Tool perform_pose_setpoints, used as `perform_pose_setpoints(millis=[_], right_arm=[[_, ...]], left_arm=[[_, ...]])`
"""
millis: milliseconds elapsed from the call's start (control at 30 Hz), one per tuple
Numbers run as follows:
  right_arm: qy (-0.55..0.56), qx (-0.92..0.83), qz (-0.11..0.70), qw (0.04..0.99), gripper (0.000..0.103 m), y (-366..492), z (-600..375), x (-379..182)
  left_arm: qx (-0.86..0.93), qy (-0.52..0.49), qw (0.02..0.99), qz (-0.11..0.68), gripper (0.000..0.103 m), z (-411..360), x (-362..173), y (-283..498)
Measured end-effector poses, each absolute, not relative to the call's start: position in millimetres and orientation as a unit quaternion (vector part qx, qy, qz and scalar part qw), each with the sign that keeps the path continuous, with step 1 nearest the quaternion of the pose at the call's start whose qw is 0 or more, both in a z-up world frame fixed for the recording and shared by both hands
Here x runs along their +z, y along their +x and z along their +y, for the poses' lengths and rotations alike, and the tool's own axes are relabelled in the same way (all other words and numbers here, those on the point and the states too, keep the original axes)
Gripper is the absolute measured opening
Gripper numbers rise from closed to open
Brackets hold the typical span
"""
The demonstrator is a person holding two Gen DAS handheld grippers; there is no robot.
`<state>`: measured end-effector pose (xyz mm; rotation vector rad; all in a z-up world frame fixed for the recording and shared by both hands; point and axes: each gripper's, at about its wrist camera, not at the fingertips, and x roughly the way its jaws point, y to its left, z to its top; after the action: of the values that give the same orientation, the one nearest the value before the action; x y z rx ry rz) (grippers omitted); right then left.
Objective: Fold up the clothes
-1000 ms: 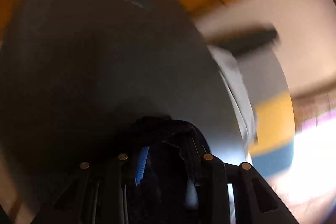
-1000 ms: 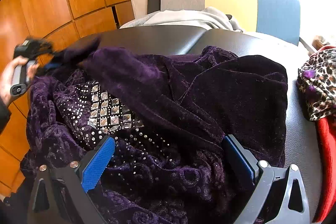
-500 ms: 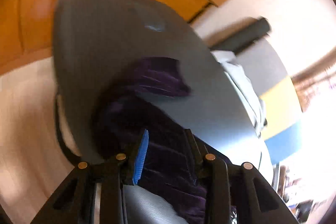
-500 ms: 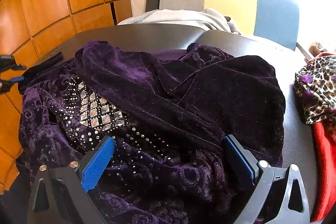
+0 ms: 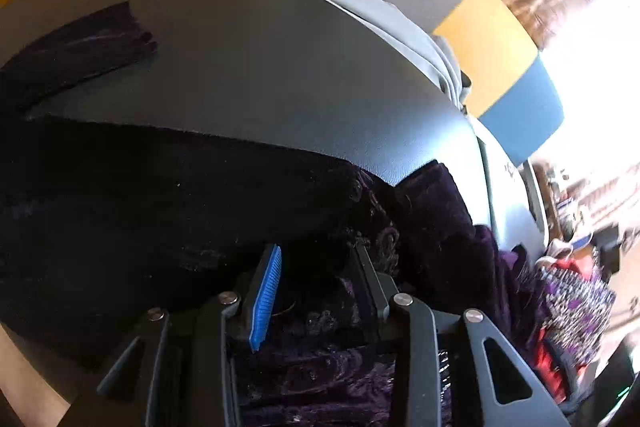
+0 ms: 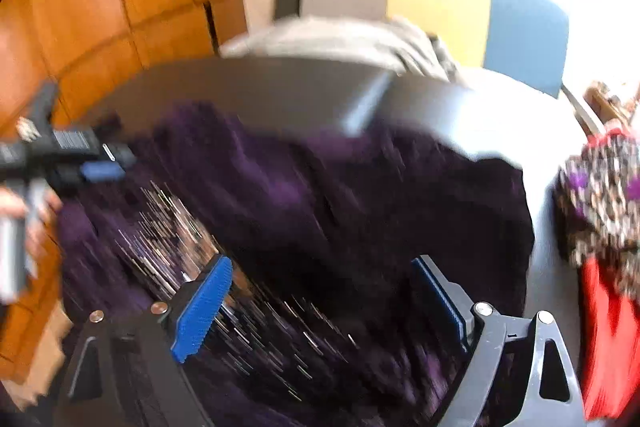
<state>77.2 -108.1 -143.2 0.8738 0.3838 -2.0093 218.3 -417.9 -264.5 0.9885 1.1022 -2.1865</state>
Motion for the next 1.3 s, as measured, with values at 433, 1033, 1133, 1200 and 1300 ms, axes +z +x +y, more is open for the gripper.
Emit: perform_pose_setpoints(millis=[433,1033,1133,1200,1300], right_arm=[[0.366,-0.773,0.221,0.468,0.007,75.1,-226.1,-169.2],[0.32,-0.946,0.02,0.046,0.058,-28.1,123.6,-94.2],[0.287,-0.956,0.017,0.052,0.059,-18.4,127.7,-73.0],[0.279,-0.956,0.027,0.09,0.07,-15.8,115.0,-62.7],[0.311,-0.923,0.051,0.219,0.075,-16.0,59.5,-65.0]], left_arm=[[-0.812,0.355,0.243,0.395,0.034,-412.1,-266.5,223.5],[-0.81,0.409,0.256,0.333,0.036,-396.4,-248.4,203.2],[-0.822,0.401,0.222,0.339,0.036,-391.6,-231.8,196.4],[-0.835,0.404,0.186,0.325,0.036,-383.1,-221.5,182.3],[-0.846,0.415,0.151,0.298,0.036,-360.0,-215.2,182.1]])
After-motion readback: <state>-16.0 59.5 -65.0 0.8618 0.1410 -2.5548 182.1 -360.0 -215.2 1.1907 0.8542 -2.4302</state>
